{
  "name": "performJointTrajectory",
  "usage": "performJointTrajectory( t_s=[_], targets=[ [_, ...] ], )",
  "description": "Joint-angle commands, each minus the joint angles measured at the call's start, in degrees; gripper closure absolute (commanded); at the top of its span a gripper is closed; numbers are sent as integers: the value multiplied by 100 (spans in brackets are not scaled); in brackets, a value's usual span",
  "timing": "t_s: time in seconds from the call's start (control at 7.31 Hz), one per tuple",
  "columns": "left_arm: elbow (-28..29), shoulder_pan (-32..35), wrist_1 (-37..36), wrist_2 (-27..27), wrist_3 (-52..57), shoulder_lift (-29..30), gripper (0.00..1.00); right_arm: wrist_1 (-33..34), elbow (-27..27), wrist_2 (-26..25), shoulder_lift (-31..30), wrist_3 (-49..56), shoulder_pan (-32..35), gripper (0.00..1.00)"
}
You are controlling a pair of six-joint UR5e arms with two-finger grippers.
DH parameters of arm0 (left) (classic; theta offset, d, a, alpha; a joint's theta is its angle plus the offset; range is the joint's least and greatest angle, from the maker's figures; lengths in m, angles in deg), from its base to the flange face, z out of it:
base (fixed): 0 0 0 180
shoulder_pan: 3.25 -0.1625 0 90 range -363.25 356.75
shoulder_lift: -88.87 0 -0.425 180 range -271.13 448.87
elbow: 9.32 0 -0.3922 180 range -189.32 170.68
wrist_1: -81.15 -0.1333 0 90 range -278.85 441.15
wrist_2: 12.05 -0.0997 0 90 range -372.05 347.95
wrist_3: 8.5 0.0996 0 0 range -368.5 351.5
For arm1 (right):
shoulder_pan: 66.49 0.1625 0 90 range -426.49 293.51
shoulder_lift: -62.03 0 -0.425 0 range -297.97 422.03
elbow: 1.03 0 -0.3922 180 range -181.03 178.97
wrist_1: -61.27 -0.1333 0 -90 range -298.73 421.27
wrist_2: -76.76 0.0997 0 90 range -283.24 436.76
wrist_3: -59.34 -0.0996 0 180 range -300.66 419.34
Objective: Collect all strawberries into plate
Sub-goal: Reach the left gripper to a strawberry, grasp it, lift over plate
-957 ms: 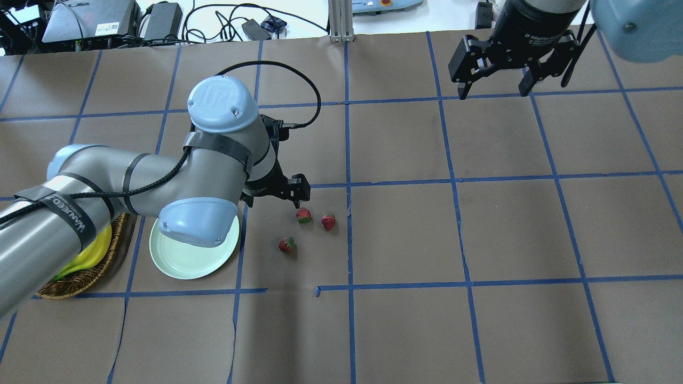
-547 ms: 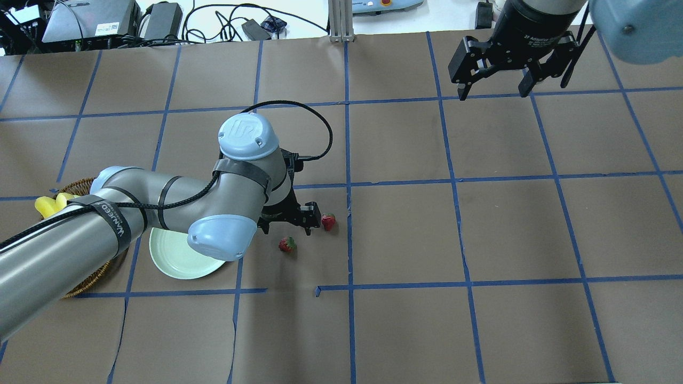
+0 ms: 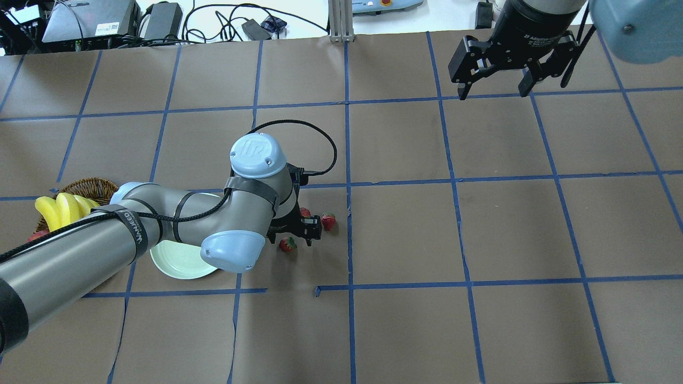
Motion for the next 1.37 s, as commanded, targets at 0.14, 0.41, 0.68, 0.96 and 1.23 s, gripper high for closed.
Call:
performJointTrajectory(
  t_s=[0.14,0.41,0.68,0.96,1.23],
  targets=[
    [7,4,-14,-211,20,14,100,-13,-6,2,1,3,0,0],
    [190,-66,221,-595,238,-126,100,-13,2,2,1,3,0,0],
    [892,-643,1693,-764,730,-320,100,-13,-6,2,1,3,9,0],
    [703,-1259,1832,-1064,1153,-364,100,-21,2,2,1,3,9,0],
    [587,-1279,1832,-1056,1137,-347,1,-21,2,2,10,12,9,0]
  ],
)
